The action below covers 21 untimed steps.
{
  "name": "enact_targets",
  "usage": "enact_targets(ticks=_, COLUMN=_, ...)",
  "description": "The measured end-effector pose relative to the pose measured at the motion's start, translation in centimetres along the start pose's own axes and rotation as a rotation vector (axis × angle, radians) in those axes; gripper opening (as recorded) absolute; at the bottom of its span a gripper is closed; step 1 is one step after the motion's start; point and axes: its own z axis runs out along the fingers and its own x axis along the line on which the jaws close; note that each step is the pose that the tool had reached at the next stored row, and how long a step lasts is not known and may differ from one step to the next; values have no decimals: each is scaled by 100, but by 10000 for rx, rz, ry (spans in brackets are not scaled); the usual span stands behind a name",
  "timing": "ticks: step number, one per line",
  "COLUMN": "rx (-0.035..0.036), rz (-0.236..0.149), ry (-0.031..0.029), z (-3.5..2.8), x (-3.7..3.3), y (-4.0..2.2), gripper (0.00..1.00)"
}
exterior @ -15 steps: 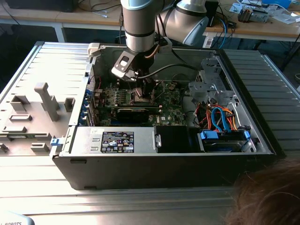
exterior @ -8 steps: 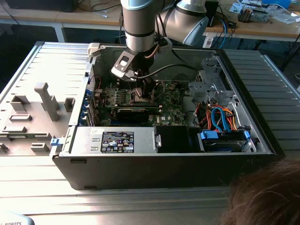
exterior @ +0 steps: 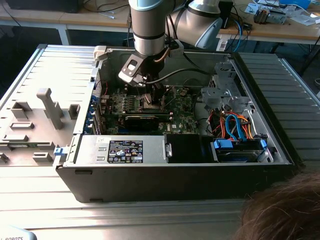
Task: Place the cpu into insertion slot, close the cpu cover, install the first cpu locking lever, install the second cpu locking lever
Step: 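Place the cpu into insertion slot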
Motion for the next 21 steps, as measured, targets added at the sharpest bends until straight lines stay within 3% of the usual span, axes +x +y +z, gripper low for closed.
enact_targets(ticks=21, rx=-6, rz=315, ry=-25, z=5, x=0, y=-1, gripper=54)
